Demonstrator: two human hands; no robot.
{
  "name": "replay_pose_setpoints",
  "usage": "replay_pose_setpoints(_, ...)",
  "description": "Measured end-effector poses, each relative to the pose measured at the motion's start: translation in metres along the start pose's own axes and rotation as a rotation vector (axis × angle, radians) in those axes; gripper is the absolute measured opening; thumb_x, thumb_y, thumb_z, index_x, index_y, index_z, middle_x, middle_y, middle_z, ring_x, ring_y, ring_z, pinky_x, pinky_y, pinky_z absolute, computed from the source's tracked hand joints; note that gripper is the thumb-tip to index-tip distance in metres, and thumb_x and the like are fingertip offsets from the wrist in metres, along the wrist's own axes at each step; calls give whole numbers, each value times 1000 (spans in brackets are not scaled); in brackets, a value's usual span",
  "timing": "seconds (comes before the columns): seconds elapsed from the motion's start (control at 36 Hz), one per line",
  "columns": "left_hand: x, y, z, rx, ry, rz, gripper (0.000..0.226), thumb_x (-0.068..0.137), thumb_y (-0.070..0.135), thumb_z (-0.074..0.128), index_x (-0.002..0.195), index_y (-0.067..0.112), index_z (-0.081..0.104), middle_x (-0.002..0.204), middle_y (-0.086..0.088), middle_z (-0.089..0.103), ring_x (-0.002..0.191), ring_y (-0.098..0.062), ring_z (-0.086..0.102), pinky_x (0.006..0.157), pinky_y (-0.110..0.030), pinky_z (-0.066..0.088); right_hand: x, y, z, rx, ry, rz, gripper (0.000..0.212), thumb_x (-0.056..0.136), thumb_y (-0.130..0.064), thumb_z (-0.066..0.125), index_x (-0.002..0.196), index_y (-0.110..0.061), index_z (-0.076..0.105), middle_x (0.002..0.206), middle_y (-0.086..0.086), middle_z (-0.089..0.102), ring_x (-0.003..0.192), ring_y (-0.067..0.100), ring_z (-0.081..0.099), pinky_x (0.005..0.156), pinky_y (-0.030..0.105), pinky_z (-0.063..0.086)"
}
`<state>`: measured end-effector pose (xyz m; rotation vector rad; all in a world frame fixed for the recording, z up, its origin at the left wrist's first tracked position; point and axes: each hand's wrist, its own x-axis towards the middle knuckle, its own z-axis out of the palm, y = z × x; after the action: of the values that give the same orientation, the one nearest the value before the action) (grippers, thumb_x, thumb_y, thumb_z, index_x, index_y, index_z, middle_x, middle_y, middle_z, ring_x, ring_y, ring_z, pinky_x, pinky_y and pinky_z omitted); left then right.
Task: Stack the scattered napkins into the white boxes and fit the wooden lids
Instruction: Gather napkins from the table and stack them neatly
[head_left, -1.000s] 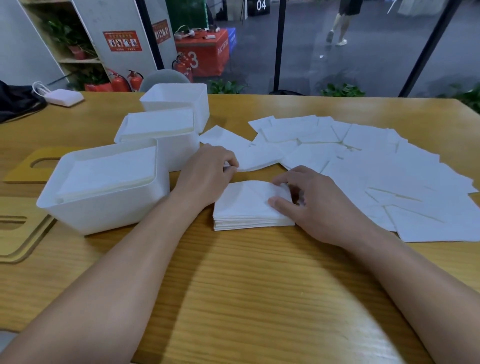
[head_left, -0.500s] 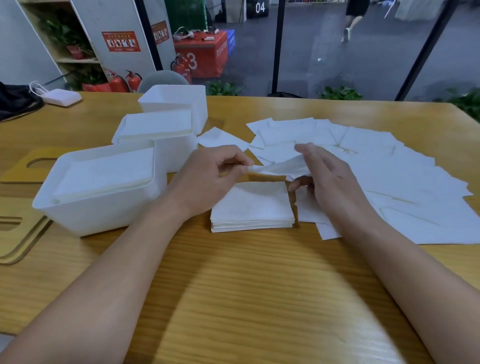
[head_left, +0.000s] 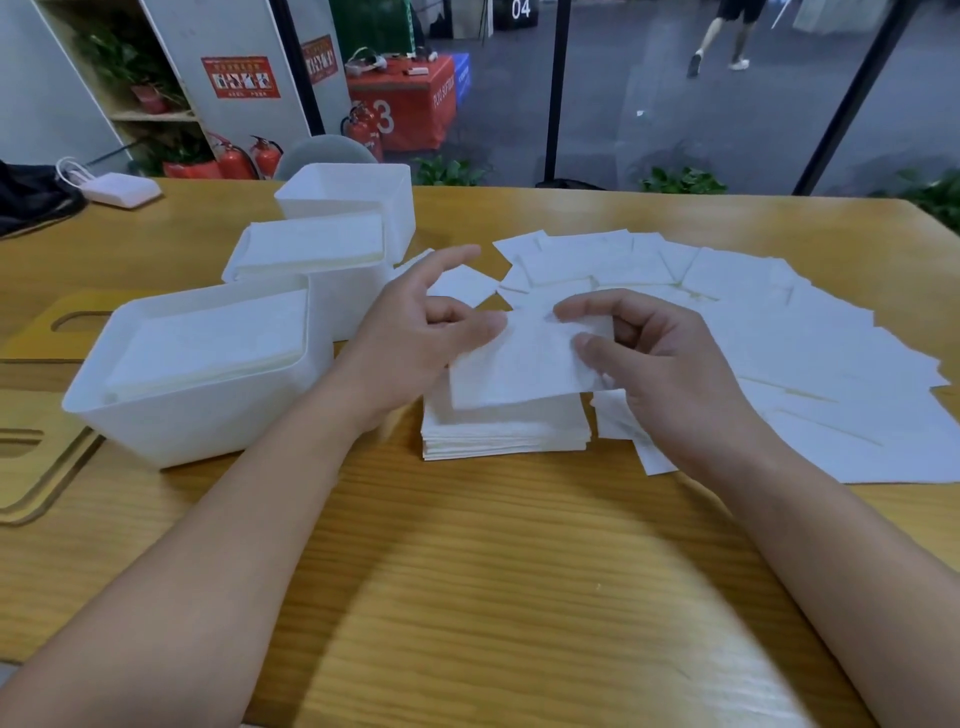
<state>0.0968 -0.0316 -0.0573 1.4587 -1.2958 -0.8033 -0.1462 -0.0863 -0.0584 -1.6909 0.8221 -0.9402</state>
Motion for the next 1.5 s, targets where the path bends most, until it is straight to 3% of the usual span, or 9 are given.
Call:
replay_pose_setpoints(0.14, 2, -1, -4, 124, 23, 0, 76, 93, 29, 87, 157, 41, 48, 95, 1, 82, 98, -13, 75, 113, -46, 51, 2, 10, -1, -82, -45, 65, 22, 102, -14, 72, 119, -28, 77, 68, -8, 63, 59, 5, 55, 57, 17, 44)
replay_pose_setpoints(0.22, 3, -3, -8, 174, 19, -39, 83, 90, 30, 89, 159, 42, 44, 97, 4, 82, 98, -17, 76, 111, -45, 52, 4, 16, -1, -197, -57, 86, 26, 99, -19, 75, 122, -30, 73, 66, -4, 52, 56, 11, 50, 53, 22, 46)
replay_pose_setpoints(0.33, 1, -7, -9, 344, -14, -21, 88, 90, 30, 87, 162, 45, 38, 97, 12, 78, 74, -7, 69, 85, -32, 53, 4, 25, 0, -336, -91, 67, 31, 97, -26, 76, 126, -33, 68, 72, 3, 60, 60, 15, 59, 67, 41, 58)
replay_pose_setpoints(0.53, 2, -12, -10, 422, -74, -31, 75, 91, 19, 83, 155, 40, 49, 99, 10, 75, 57, -2, 57, 70, -28, 49, 3, 28, 2, -409, -60, 57, 33, 98, -25, 74, 130, -30, 69, 89, -8, 68, 62, 5, 63, 67, 17, 48)
replay_pose_setpoints(0.83, 3, -13, -11, 436, 4, 21, 67, 90, 5, 68, 146, 40, 59, 101, 10, 72, 53, -3, 52, 65, -27, 49, 5, 32, 2, -289, -5, 72, 24, 101, -36, 72, 125, -37, 70, 103, -20, 71, 74, 13, 71, 71, 43, 64)
replay_pose_setpoints(1.08, 6, -15, -5, 699, 17, 66, 28, 101, 46, 67, 128, 40, 70, 141, 17, 54, 143, -10, 35, 117, -35, 37, 2, 31, 3, -366, 8, 21, 36, 95, -24, 81, 127, -35, 69, 103, -17, 65, 70, 7, 64, 69, 19, 53)
replay_pose_setpoints(1.25, 18, -20, -3, 711, -38, -32, 29, 112, 51, 47, 125, 44, 71, 174, 2, 35, 163, -18, 17, 129, -42, 14, 1, 29, 6, -470, -9, -21, 27, 92, -29, 85, 116, -34, 74, 106, -18, 63, 85, 7, 64, 71, 14, 48)
replay_pose_setpoints(1.36, 26, -28, 3, 764, -158, -70, 41, 118, 41, 35, 120, 16, 68, 125, 1, 50, 128, -15, 41, 98, -28, 24, 0, 31, 6, -511, -58, -18, 21, 93, -33, 83, 110, -40, 74, 92, -14, 64, 77, 5, 60, 69, 13, 44)
replay_pose_setpoints(1.5, 31, -34, 4, 798, -46, -12, 44, 116, 31, 35, 82, 9, 53, 105, -4, 68, 109, -26, 57, 93, -43, 45, 1, 31, 5, -496, -51, -38, 21, 91, -29, 85, 109, -36, 76, 100, -16, 64, 78, 6, 60, 72, 13, 44)
